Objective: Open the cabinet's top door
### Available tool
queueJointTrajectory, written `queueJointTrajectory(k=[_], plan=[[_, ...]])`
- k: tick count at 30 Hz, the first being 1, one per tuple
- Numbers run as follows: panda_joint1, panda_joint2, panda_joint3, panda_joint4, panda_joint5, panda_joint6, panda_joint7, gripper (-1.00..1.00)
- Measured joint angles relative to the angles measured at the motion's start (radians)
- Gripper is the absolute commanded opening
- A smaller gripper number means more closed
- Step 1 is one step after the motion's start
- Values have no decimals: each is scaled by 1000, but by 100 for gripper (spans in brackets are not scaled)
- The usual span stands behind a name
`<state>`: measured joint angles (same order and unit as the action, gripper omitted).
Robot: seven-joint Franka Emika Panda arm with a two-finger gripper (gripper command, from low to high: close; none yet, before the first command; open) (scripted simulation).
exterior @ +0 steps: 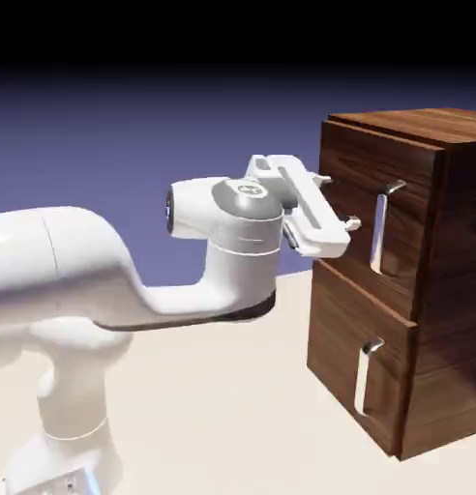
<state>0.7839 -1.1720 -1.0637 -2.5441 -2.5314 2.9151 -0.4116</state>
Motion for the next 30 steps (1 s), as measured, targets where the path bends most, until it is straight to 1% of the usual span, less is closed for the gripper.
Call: queueJointTrajectory(k=[8,9,13,14,16,23,30], plan=[[106,-82,-146,36,-347,-17,-158,0],[106,-82,-146,36,-347,-17,-158,0],[251,-52,-197,135,-363,-59,-154,0],[279,-46,-207,154,-366,-67,-153,-100],[279,-46,-207,154,-366,-67,-153,-100],[25,103,-15,-42,-352,-230,74,-100],[-218,275,223,-113,-366,-256,356,-100]])
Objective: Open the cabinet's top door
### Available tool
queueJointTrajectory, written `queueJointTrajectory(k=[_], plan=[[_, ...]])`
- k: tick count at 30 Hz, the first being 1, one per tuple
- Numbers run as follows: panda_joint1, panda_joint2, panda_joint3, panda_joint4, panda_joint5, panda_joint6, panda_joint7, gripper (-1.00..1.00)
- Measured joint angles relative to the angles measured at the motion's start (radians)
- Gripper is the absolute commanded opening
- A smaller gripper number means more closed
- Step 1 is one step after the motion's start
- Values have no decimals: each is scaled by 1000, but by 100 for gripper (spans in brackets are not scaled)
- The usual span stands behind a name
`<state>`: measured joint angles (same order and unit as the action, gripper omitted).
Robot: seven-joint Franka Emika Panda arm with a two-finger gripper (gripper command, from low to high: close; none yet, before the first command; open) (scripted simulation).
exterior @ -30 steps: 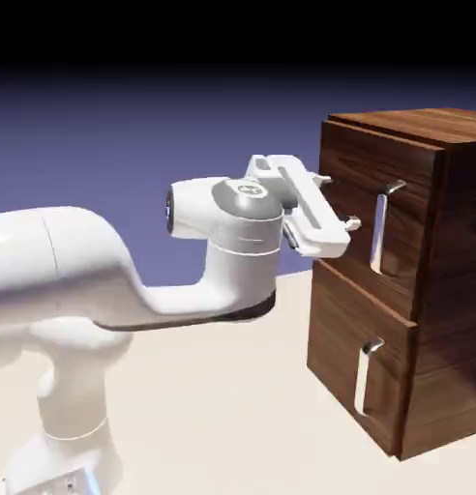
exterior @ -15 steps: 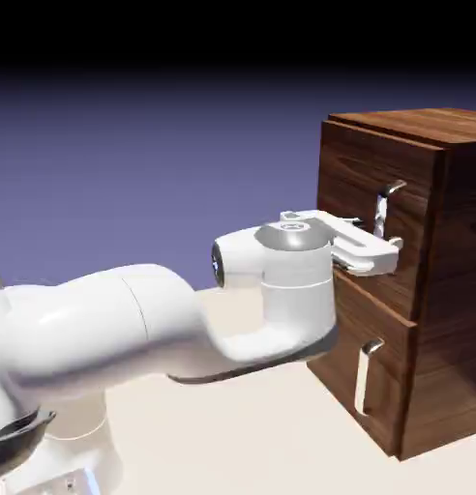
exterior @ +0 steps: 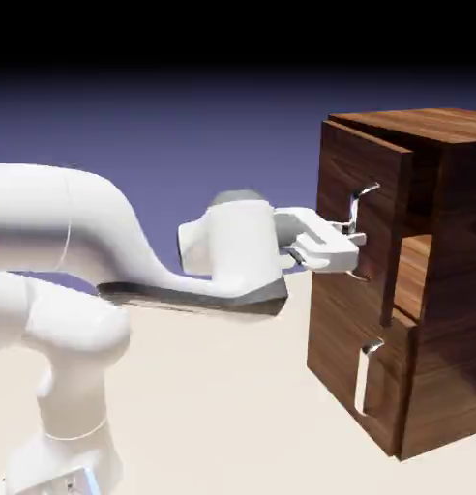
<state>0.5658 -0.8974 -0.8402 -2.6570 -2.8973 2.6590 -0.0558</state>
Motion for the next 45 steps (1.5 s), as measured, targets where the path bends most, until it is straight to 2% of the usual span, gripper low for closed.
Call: queueJointTrajectory(k=[3,13,27,36,45], plan=[[-105,40,109,-28,16,-8,76,-100],[-323,-82,421,-234,451,-178,-118,-100],[-334,-214,826,-371,1060,-481,-304,-100],[-263,-137,1121,-326,1451,-766,-324,-100],[-312,137,1442,-101,1805,-1135,-252,-100]])
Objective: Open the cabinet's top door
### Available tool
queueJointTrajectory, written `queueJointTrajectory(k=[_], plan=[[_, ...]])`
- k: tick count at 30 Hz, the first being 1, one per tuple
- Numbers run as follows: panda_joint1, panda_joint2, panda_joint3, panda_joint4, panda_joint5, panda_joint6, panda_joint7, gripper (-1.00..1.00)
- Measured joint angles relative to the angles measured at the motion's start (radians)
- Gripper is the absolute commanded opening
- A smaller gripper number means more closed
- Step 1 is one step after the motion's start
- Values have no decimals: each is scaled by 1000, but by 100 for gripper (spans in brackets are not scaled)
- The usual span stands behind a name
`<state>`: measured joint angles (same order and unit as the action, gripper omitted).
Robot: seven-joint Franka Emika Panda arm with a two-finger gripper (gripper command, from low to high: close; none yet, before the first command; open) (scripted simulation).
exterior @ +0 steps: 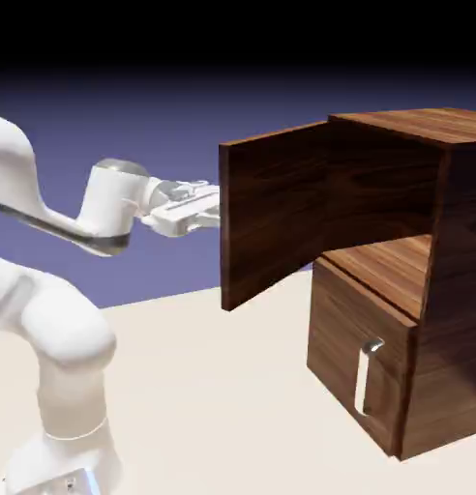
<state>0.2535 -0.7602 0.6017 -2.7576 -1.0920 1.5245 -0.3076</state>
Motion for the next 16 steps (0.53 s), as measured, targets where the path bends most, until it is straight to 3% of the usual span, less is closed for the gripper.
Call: queueJointTrajectory(k=[15,16], plan=[[-277,543,392,498,215,-588,242,-100],[-281,558,399,508,216,-602,250,100]])
